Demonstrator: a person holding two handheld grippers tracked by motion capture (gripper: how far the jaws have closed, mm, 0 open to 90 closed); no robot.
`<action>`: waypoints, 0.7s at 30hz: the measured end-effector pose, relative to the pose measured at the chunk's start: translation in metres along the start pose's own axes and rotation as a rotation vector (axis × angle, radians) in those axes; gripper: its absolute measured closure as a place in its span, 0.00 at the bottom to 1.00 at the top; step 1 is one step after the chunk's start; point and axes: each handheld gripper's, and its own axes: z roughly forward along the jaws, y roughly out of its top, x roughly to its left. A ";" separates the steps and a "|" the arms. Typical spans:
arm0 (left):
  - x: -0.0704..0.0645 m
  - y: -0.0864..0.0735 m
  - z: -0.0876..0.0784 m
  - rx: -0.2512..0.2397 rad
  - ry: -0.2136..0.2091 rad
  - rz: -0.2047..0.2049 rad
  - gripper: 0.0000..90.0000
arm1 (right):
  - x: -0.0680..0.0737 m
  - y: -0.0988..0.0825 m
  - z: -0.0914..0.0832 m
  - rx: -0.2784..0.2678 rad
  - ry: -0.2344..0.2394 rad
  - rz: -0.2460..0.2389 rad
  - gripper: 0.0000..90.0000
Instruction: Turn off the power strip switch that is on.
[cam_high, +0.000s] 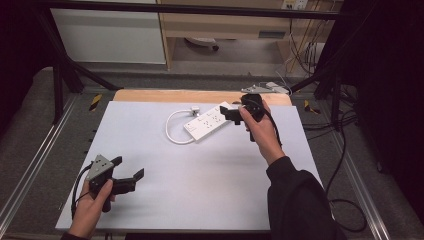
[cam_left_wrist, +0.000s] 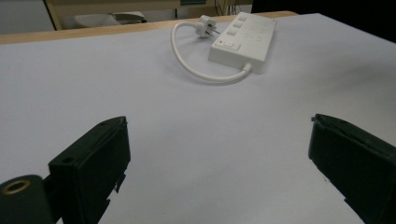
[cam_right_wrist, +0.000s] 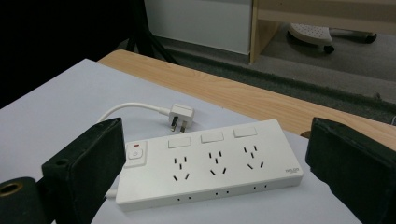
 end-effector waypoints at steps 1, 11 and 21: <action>0.000 0.000 0.000 0.001 0.006 0.001 0.06 | -0.001 -0.001 -0.002 -0.004 0.001 0.004 0.06; 0.000 0.000 0.000 0.004 0.011 0.007 0.06 | -0.007 -0.007 -0.025 -0.030 0.023 0.012 0.05; 0.001 0.000 0.000 0.005 0.015 0.007 0.06 | -0.021 -0.017 -0.059 -0.075 0.000 0.019 0.05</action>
